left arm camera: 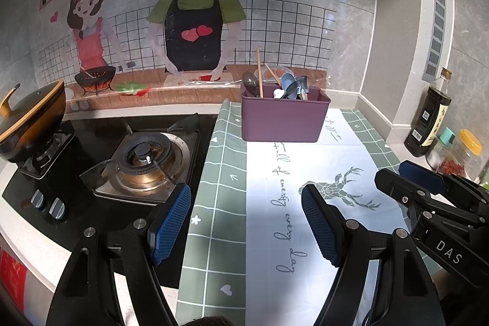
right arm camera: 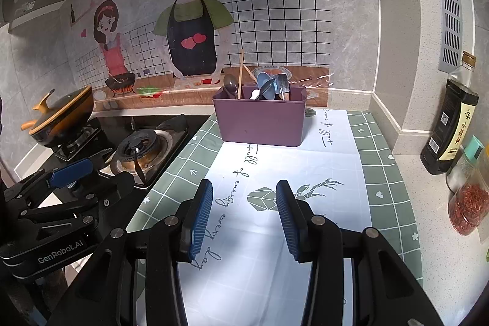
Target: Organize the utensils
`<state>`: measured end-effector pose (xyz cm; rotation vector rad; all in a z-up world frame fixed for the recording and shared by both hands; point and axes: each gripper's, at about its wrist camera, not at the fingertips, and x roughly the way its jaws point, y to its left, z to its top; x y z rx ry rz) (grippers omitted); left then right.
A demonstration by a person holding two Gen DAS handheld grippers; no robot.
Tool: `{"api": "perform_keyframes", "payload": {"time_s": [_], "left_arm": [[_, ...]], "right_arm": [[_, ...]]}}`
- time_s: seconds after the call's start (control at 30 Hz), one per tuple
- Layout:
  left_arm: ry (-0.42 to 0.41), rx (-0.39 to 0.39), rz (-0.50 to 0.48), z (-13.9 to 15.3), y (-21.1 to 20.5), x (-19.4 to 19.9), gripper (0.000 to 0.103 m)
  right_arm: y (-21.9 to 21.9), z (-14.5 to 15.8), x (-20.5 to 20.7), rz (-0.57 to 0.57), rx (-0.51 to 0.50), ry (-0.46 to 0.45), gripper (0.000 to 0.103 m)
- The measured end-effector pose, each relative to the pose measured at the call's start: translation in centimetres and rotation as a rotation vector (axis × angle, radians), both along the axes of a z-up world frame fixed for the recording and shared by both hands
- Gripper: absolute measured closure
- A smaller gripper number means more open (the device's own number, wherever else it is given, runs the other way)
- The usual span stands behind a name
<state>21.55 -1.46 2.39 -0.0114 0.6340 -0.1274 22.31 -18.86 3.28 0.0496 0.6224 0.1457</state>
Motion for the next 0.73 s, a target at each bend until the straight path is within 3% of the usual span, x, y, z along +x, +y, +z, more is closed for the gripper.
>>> {"api": "perform_keyframes", "payload": {"time_s": [0.73], "left_arm": [[-0.016, 0.001, 0.016, -0.29, -0.36, -0.32, 0.028]], "right_arm": [[-0.16, -0.02, -0.03, 0.003, 0.001, -0.003, 0.062]]}}
